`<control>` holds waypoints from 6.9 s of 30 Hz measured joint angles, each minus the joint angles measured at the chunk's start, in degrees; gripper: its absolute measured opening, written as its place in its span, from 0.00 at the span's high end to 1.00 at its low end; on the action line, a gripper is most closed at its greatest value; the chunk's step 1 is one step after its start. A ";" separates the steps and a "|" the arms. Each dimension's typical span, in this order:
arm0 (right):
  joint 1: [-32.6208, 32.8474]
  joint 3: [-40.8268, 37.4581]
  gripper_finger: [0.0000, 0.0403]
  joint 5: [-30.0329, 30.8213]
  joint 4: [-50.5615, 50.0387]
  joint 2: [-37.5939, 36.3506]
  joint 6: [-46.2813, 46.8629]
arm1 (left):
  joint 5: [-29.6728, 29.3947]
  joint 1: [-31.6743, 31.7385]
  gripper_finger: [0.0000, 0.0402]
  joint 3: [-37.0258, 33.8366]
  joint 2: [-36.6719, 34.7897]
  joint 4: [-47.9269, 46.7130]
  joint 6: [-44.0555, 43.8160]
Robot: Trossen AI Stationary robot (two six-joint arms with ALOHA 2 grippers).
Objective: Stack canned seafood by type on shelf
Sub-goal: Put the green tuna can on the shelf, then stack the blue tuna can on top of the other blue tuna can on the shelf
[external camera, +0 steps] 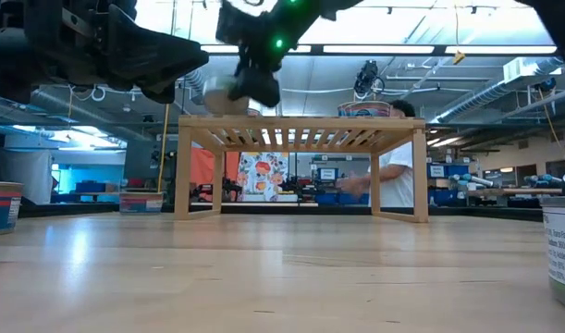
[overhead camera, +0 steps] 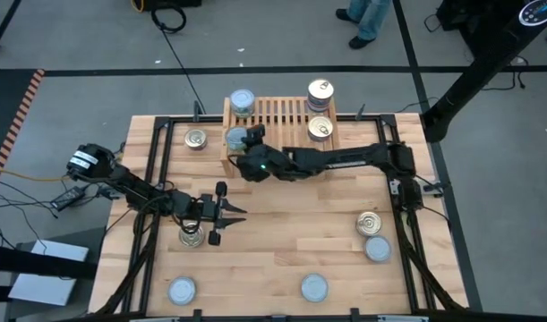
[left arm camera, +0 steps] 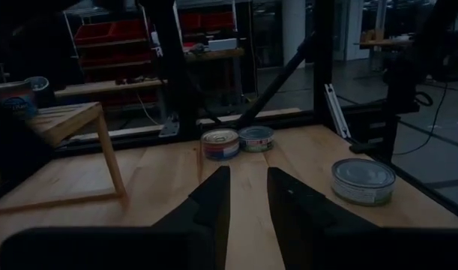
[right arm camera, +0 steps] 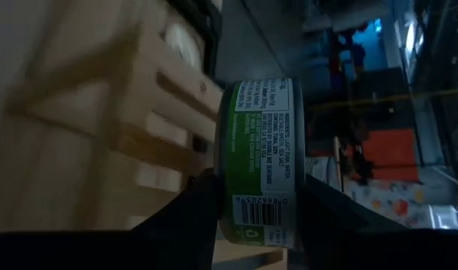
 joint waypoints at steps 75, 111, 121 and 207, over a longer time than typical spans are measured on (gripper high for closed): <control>-14.98 13.41 0.98 -30.35 -13.44 6.04 36.55 | 0.22 0.00 0.76 0.00 0.02 -0.58 -1.31; -3.45 4.17 1.00 -40.73 -14.35 -0.71 34.79 | 0.98 -1.07 0.76 0.00 0.02 -1.08 -0.98; 1.81 -18.62 1.00 -33.77 2.22 -11.79 39.12 | 0.94 -1.07 0.76 -0.02 0.04 -1.76 -0.86; 34.34 -52.58 0.98 -7.77 5.10 -34.13 71.35 | -5.04 59.76 1.00 16.28 -28.23 -88.69 -17.61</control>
